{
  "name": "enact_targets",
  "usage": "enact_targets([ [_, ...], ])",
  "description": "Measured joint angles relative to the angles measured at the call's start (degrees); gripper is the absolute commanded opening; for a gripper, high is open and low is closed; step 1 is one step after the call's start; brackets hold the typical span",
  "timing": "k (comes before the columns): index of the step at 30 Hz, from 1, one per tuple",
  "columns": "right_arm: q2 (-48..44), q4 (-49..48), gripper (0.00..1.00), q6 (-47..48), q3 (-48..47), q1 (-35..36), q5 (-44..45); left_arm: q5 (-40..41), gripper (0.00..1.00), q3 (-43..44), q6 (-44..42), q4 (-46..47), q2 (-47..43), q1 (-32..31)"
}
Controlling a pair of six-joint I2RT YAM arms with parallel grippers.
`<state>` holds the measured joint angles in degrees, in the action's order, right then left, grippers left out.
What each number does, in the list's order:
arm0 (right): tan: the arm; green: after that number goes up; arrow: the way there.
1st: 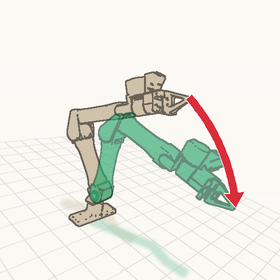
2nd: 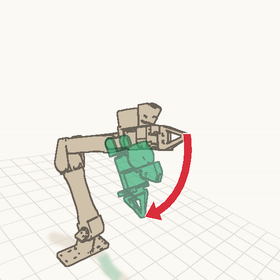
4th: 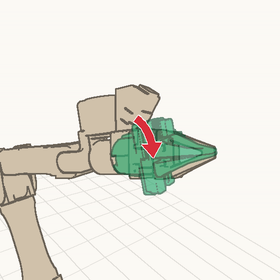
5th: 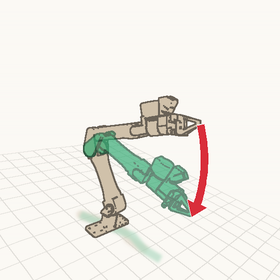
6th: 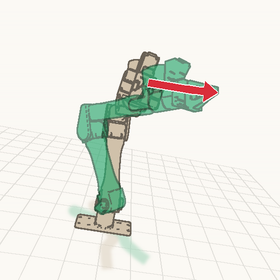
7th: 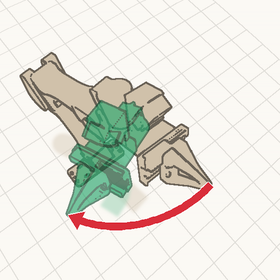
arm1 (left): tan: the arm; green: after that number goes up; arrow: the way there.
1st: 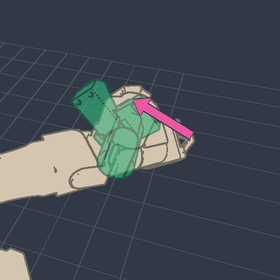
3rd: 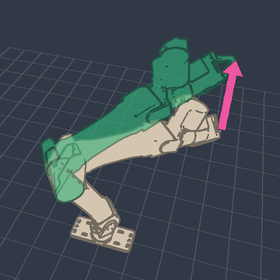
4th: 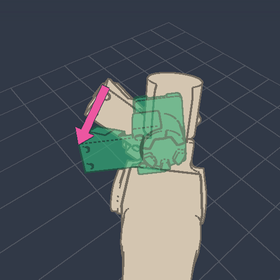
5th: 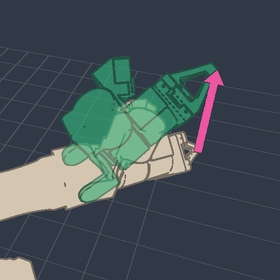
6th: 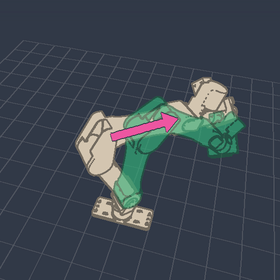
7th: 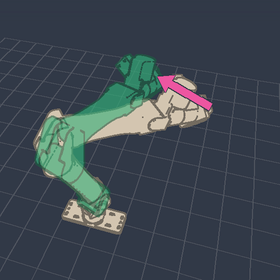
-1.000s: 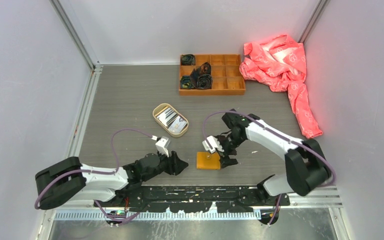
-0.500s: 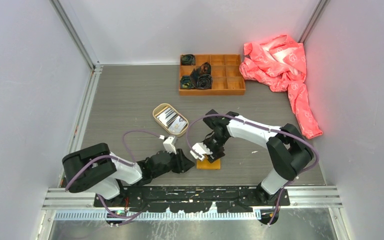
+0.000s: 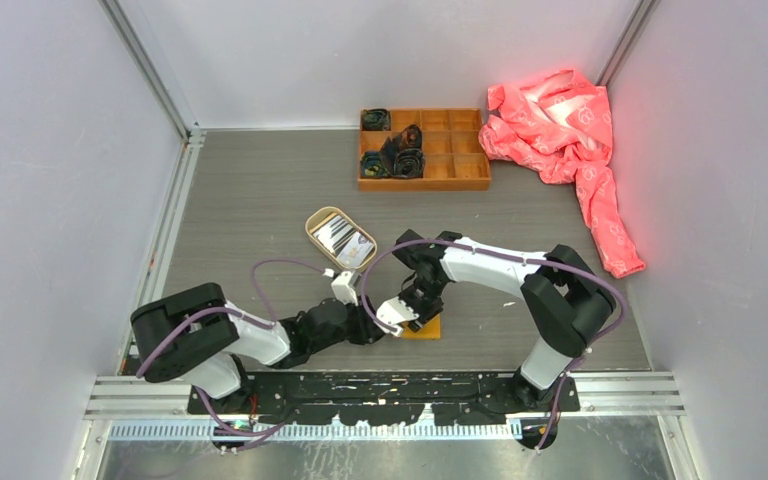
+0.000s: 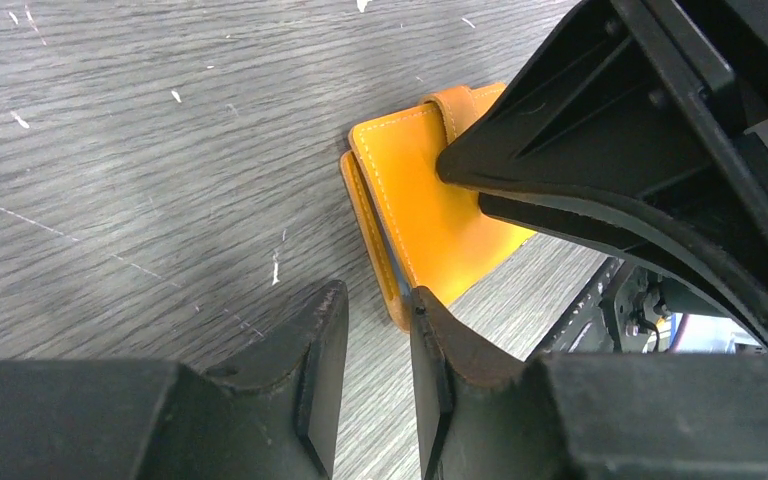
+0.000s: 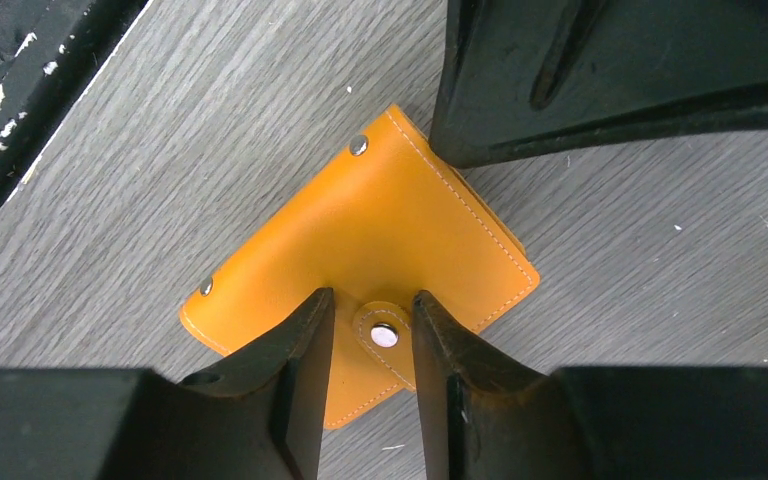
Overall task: Put the credit cards into the card holder
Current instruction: Open the card holder at the center of the board.
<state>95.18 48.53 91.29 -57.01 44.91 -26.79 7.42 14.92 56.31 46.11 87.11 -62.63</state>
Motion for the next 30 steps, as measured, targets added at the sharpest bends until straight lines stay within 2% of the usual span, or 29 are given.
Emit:
enact_targets([
  [8, 0.0, -0.7, 0.02, -2.3, 0.0, 0.0, 0.8, -0.1, 0.33, 1.2, -2.5, -4.4, -2.5, 0.0],
  [17, -0.8, -3.6, 0.01, -9.9, 0.3, -0.9, 2.2, -0.2, 0.37, 0.8, -4.3, -4.8, -6.8, 0.0],
  [18, -0.8, -3.8, 0.03, -10.7, 0.3, -1.4, 1.9, -0.2, 0.37, 0.5, -4.4, -4.7, -7.3, 0.0],
  [20, -0.8, -3.8, 0.27, -12.1, 0.2, -2.8, 0.4, -0.2, 0.38, -0.2, -4.7, -4.4, -8.3, 0.0],
  [23, -0.9, -2.7, 0.50, -12.2, 0.2, -5.6, -2.6, -0.1, 0.38, -1.7, -5.3, -4.4, -10.0, 0.0],
  [25, -1.5, -1.7, 0.56, -11.9, 0.3, -7.0, -4.2, 0.1, 0.39, -2.6, -5.7, -4.4, -11.5, 0.0],
  [30, -4.4, -1.5, 0.56, -10.3, 1.0, -8.7, -5.2, 0.6, 0.38, -3.9, -5.8, -3.9, -14.0, 0.0],
])
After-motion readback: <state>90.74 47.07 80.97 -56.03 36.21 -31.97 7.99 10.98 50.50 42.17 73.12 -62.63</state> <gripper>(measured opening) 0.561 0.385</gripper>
